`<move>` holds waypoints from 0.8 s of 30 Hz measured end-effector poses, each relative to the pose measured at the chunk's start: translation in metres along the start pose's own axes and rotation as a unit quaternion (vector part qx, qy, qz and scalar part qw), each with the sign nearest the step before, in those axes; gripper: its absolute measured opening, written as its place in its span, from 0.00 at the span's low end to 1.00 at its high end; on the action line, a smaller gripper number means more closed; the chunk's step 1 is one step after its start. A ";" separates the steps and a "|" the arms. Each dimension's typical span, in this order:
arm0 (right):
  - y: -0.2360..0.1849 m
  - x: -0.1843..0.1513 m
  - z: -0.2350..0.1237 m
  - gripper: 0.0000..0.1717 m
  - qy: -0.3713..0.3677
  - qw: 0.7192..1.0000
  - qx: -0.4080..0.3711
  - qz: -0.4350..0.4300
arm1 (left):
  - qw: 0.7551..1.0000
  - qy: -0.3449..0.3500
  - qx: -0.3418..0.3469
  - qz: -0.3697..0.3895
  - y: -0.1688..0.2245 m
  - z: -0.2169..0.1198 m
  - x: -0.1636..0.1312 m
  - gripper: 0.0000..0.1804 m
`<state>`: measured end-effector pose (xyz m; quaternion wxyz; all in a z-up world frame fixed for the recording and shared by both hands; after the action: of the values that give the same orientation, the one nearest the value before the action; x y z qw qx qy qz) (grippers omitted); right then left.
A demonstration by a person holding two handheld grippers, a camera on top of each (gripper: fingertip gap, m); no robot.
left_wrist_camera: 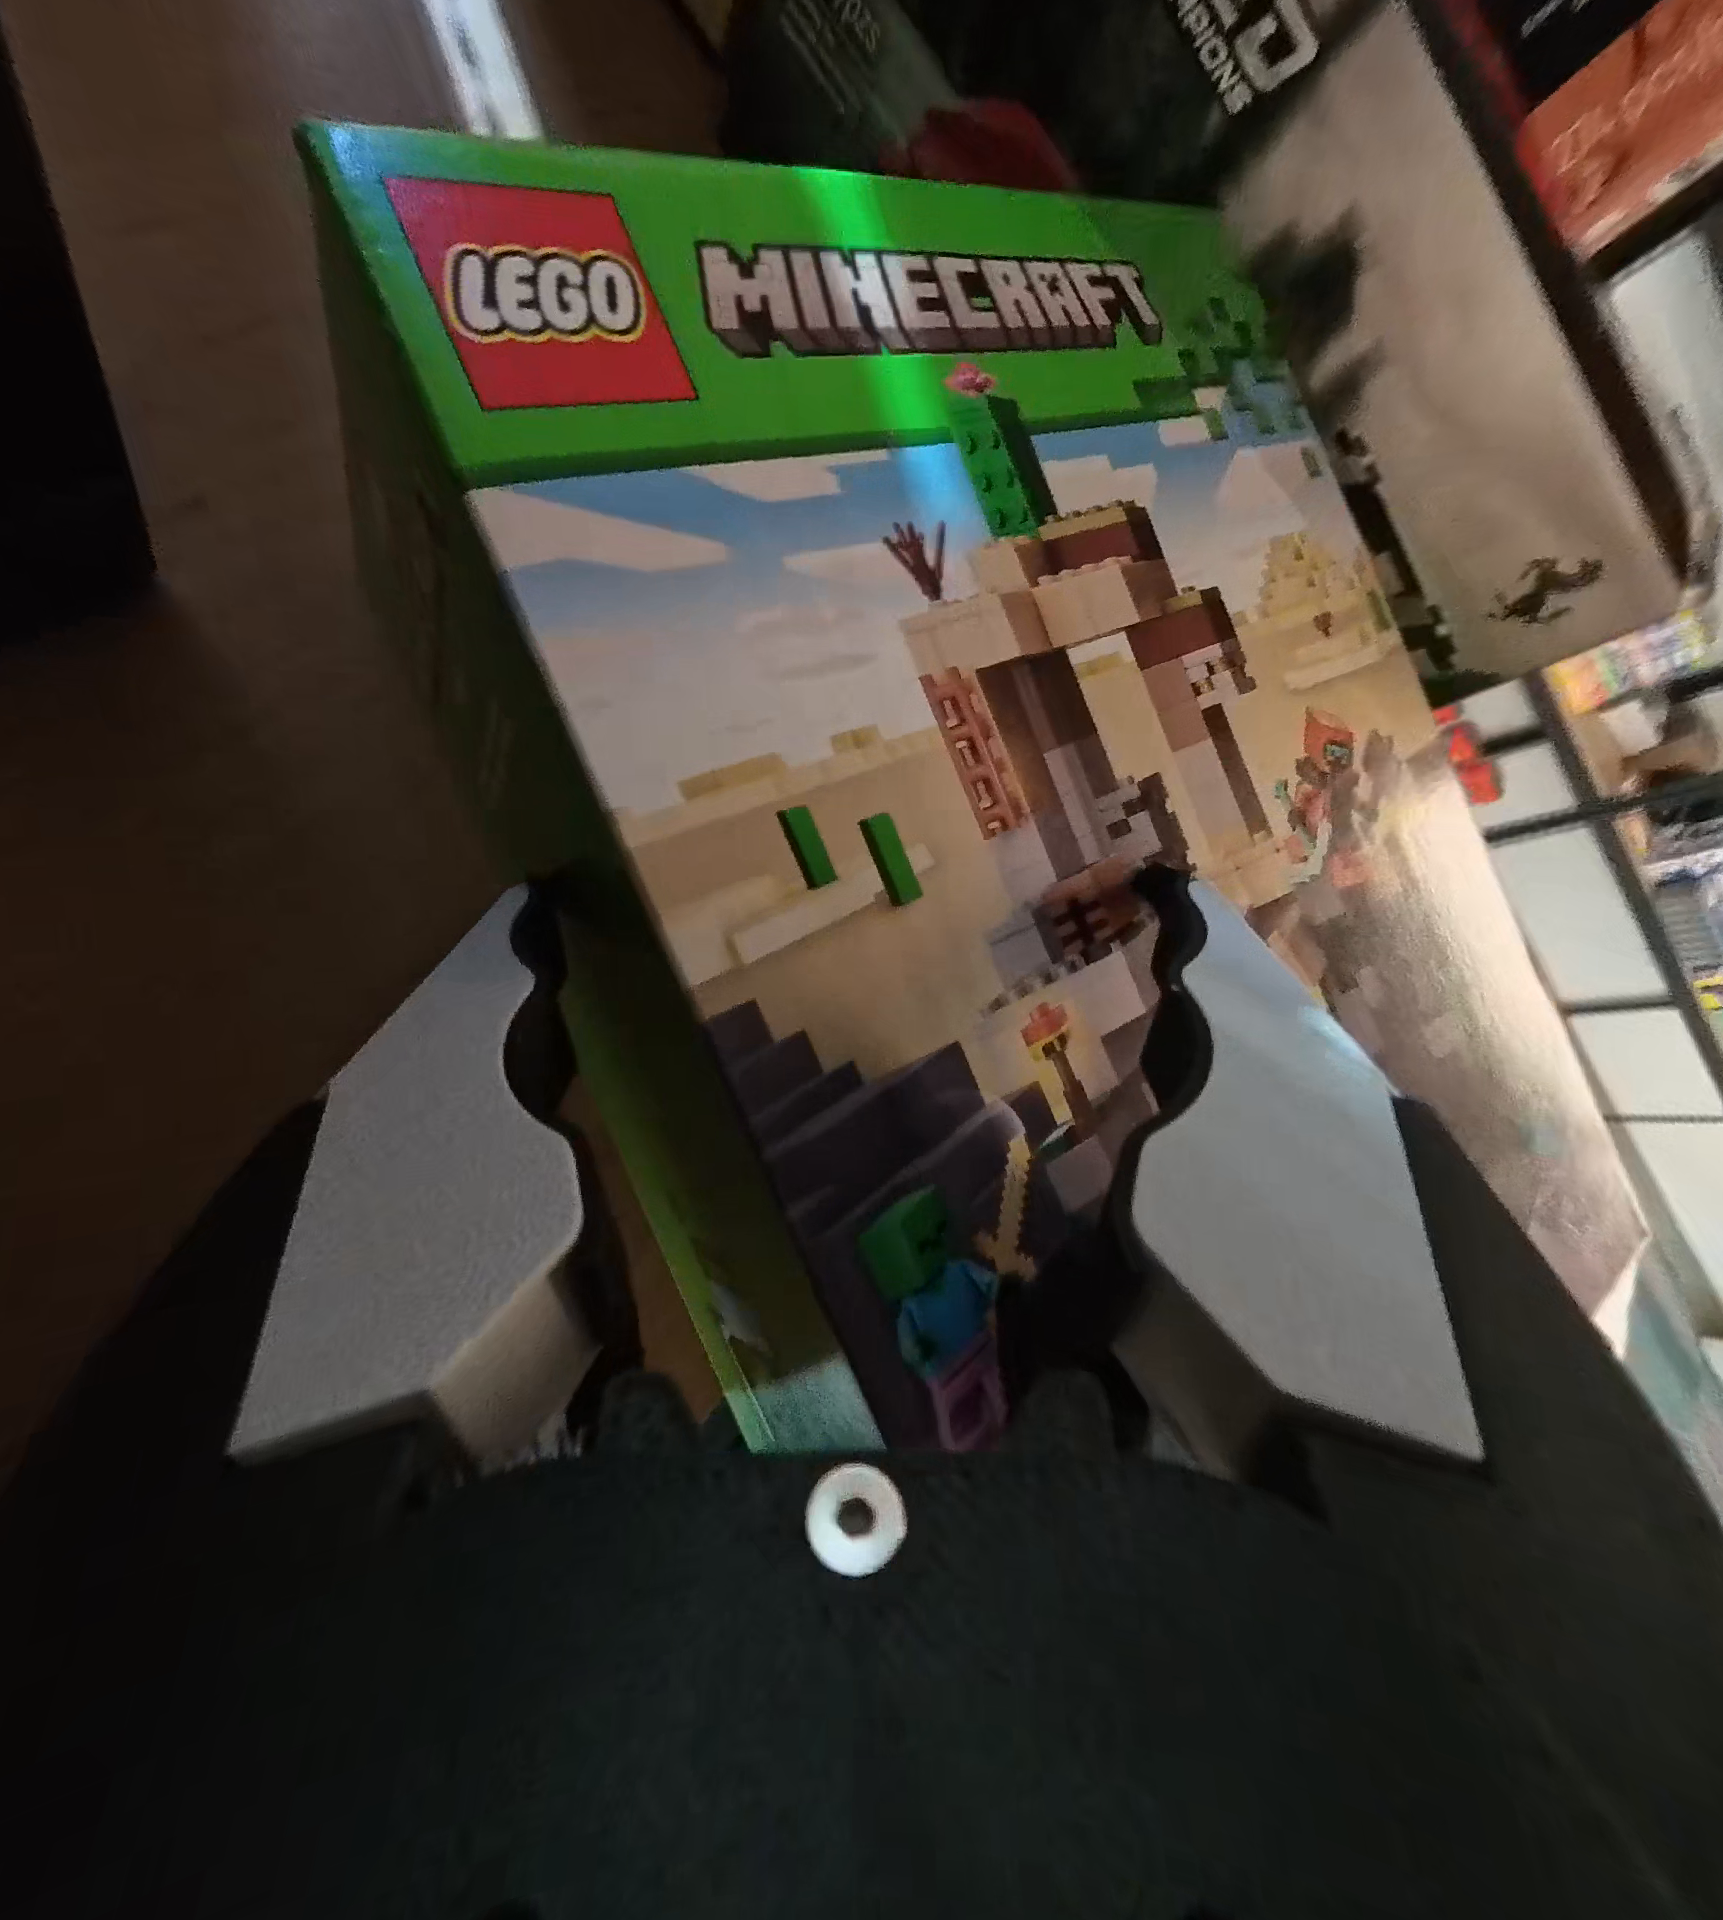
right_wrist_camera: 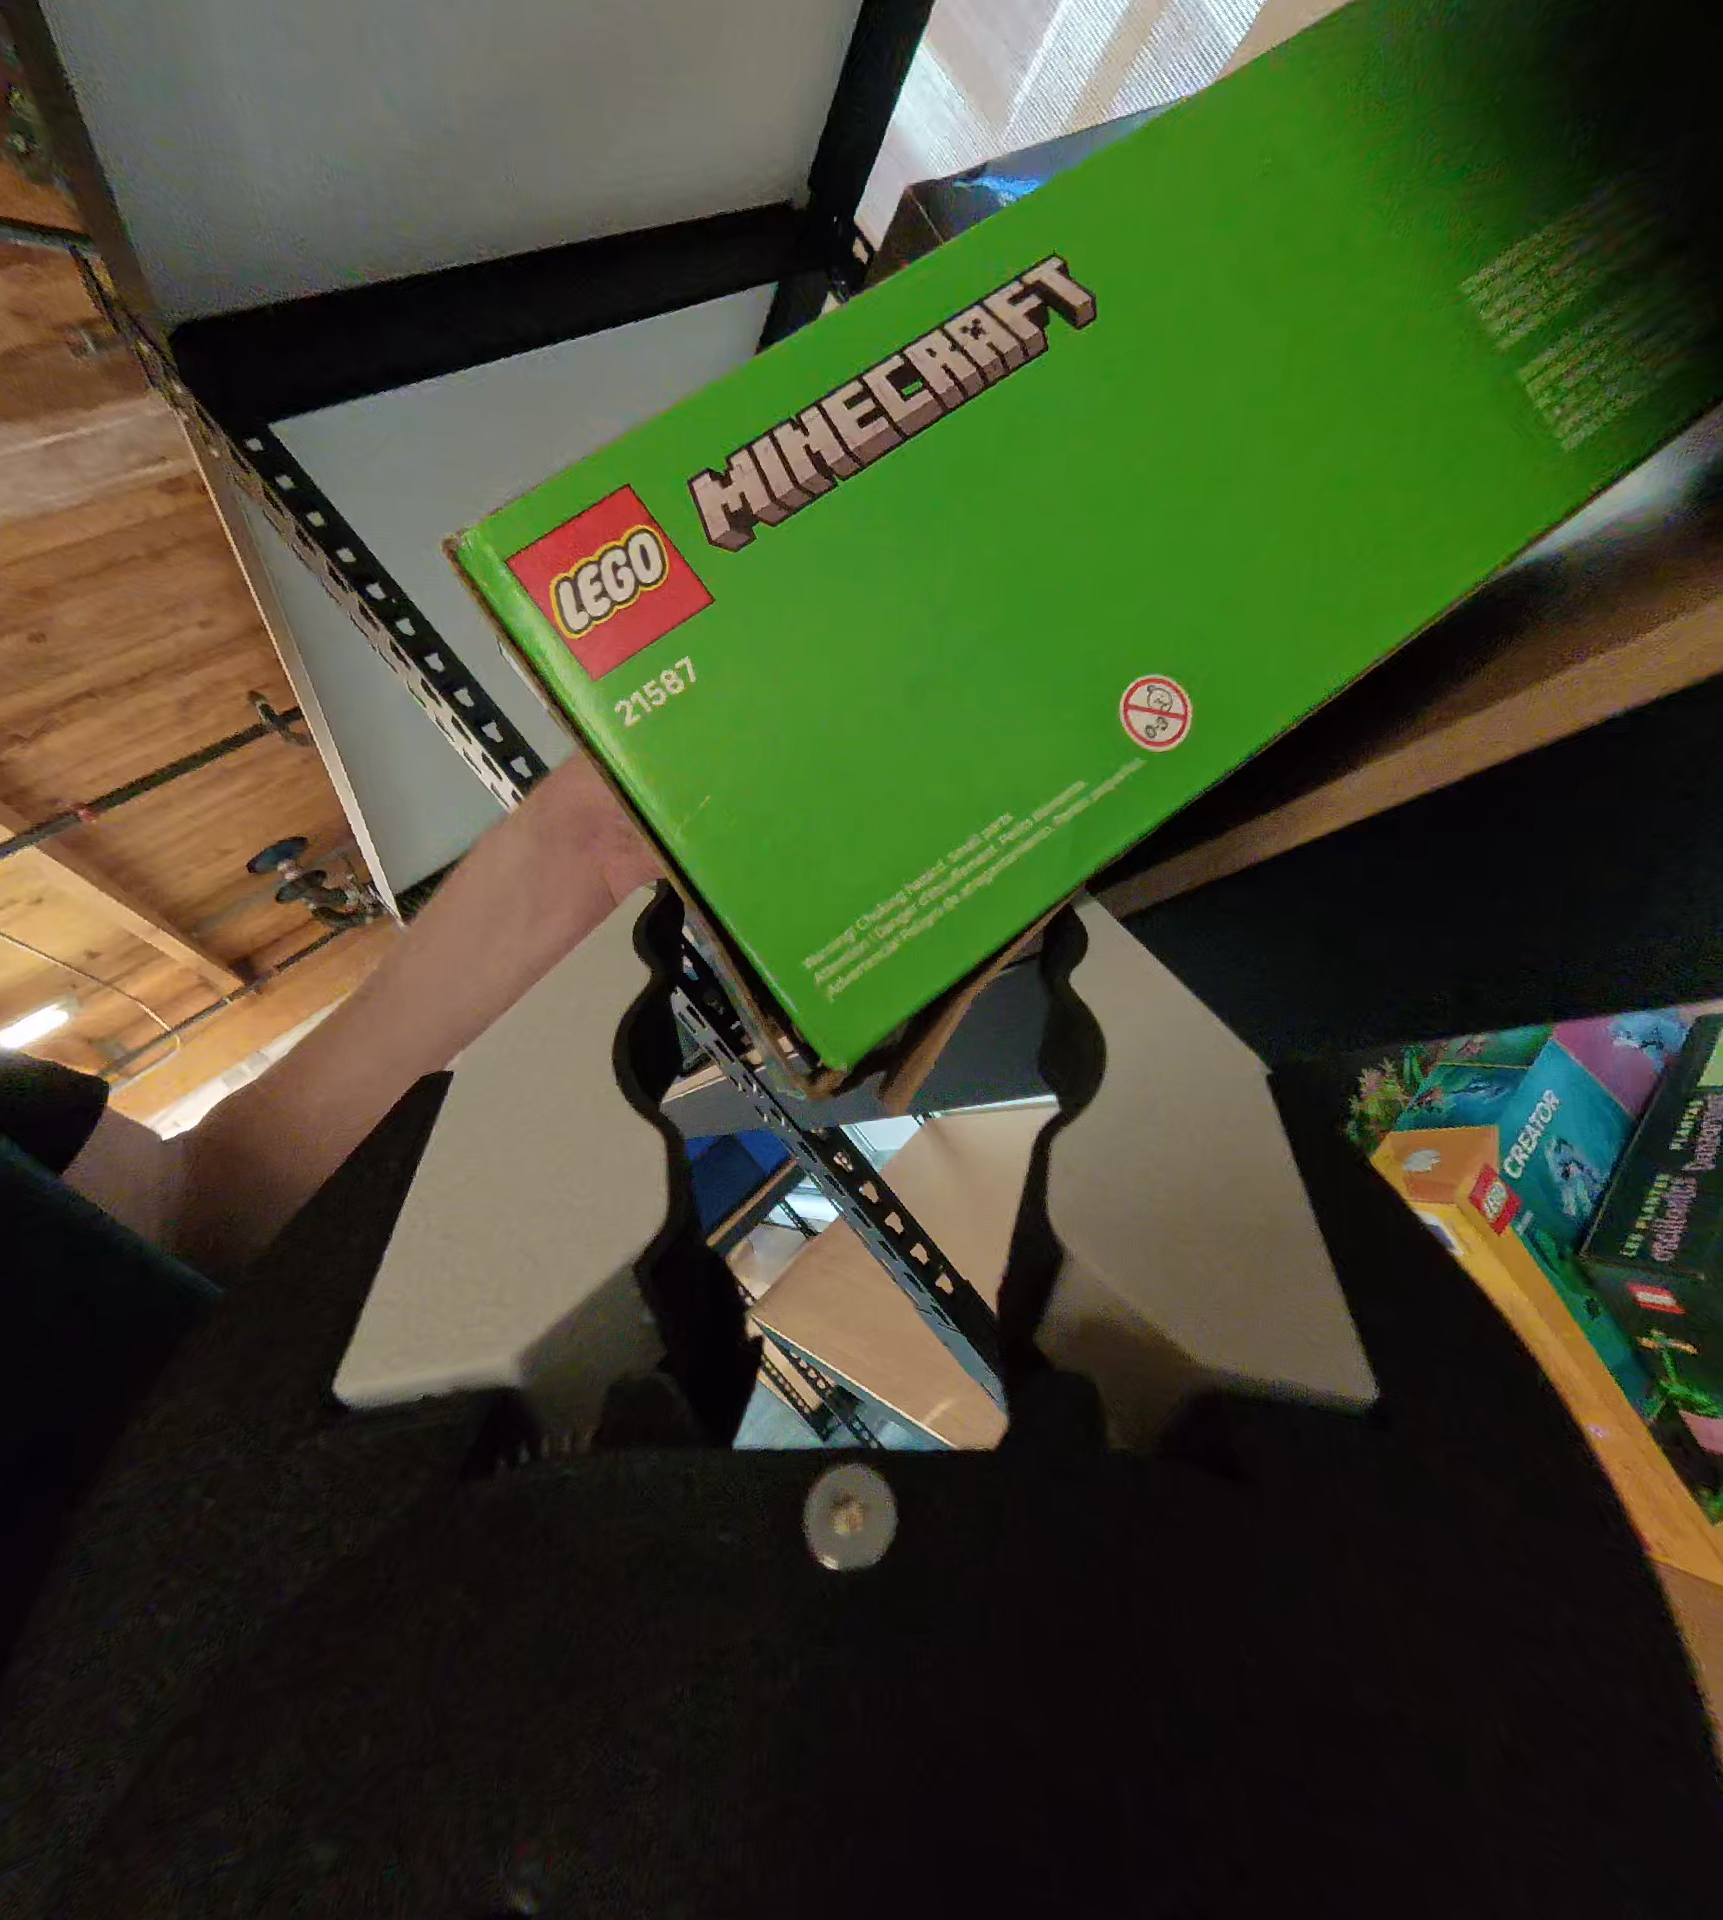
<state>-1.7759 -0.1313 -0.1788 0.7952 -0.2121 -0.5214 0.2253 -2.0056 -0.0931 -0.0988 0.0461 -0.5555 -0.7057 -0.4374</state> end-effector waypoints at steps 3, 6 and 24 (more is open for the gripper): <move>-0.007 0.011 0.003 0.39 -0.019 0.999 -0.007 -0.024 | 0.999 0.031 -0.029 -0.021 -0.003 -0.004 -0.003 0.61; -0.015 0.026 0.007 0.39 -0.034 0.998 -0.014 -0.060 | 0.995 0.057 -0.064 -0.048 -0.005 -0.008 -0.006 0.61; -0.062 0.115 0.047 0.37 -0.087 0.963 -0.021 -0.255 | 0.905 0.173 -0.349 -0.170 0.006 0.012 -0.001 0.64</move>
<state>-1.7696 -0.1103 -0.0417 0.7731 -0.0678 -0.6303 0.0217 -1.9956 -0.0855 -0.1031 -0.1047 -0.3233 -0.5729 -0.7459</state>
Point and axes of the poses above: each gripper's, where its closed fingertips meet, z out along the fingers, x out of its top, y = z × x across the jaws, the point moved 7 cm from there along -z, back along the fingers, and after that the axes turned 4 degrees about -z, right-handed, at the moved point
